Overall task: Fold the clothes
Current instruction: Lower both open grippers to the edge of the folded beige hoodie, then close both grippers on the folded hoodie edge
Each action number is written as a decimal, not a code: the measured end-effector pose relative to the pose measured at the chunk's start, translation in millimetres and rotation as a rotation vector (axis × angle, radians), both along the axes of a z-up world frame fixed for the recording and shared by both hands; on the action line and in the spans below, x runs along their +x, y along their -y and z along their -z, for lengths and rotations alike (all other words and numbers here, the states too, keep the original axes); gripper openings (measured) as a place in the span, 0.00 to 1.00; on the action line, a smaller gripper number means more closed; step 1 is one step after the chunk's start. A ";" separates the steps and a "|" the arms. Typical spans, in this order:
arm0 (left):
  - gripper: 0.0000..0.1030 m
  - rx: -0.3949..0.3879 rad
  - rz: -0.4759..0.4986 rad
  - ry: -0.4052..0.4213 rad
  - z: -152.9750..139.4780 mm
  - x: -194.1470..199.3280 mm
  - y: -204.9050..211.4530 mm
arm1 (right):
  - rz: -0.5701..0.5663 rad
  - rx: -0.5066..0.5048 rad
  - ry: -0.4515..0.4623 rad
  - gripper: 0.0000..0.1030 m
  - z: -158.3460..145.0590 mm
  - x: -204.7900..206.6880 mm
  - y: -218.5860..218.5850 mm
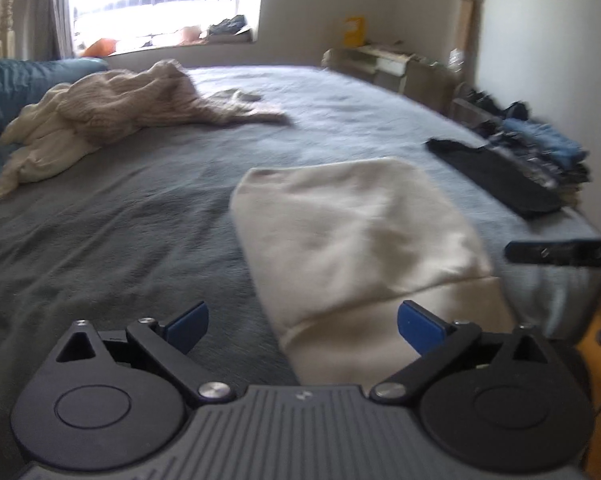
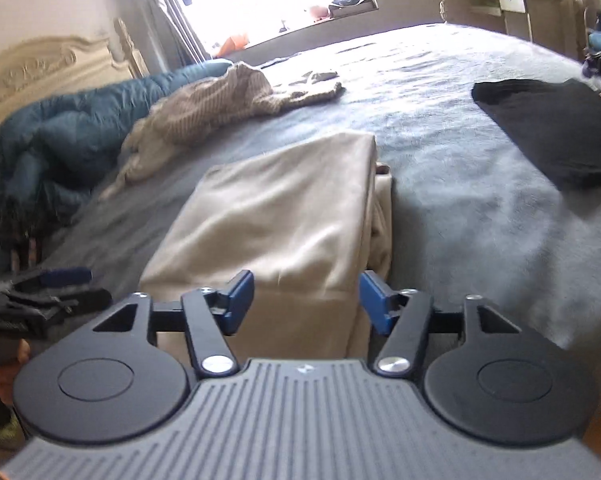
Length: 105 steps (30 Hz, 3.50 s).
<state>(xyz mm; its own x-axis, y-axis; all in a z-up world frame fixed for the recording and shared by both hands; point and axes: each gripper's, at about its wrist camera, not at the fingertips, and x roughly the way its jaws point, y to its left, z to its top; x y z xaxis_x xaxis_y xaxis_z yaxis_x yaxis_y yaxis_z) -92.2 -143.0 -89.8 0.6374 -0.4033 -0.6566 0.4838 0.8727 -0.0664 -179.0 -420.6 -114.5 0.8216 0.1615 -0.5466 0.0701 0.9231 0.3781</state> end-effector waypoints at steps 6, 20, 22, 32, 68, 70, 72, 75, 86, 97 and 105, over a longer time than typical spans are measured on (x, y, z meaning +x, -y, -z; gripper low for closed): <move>0.99 0.071 -0.094 -0.092 15.1 42.0 15.6 | -0.017 0.131 -0.038 0.66 15.2 44.1 22.7; 1.00 0.115 -0.119 -0.098 16.3 56.6 29.1 | -0.054 0.349 -0.037 0.77 28.7 106.6 57.6; 1.00 0.121 -0.121 -0.096 15.7 56.3 30.6 | -0.062 0.374 -0.037 0.78 31.7 115.3 60.5; 1.00 0.165 -0.136 -0.078 13.4 55.6 37.8 | -0.100 0.448 -0.049 0.80 44.8 136.3 64.6; 0.95 -0.490 0.172 -0.377 81.5 157.0 -14.5 | -0.252 0.569 0.019 0.80 55.1 75.3 88.1; 0.95 -0.486 0.190 -0.381 84.4 162.5 -7.9 | -0.233 0.564 0.048 0.80 56.7 64.6 89.5; 0.96 -0.485 0.208 -0.377 86.4 165.9 -3.0 | -0.212 0.572 0.076 0.80 60.0 54.4 92.5; 0.97 -0.501 0.218 -0.382 88.5 170.4 0.2 | -0.191 0.639 0.095 0.81 71.1 48.0 101.5; 0.99 -0.534 0.230 -0.392 93.6 175.1 -0.8 | -0.110 0.682 0.124 0.82 78.4 47.5 111.0; 0.99 -0.501 0.191 -0.404 90.4 173.6 3.8 | -0.082 0.595 0.028 0.99 74.6 76.6 92.3; 0.99 -0.515 0.166 -0.371 91.3 166.3 4.4 | -0.106 0.673 -0.058 0.99 77.3 91.0 101.5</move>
<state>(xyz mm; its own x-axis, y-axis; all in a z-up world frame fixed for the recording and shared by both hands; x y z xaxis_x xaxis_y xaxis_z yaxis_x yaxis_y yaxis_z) 74.1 -147.3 -181.2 0.3079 -0.7981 -0.5180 0.4734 0.6008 -0.6442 -88.0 -522.1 -191.8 0.7548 0.5600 -0.3416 0.0295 0.4913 0.8705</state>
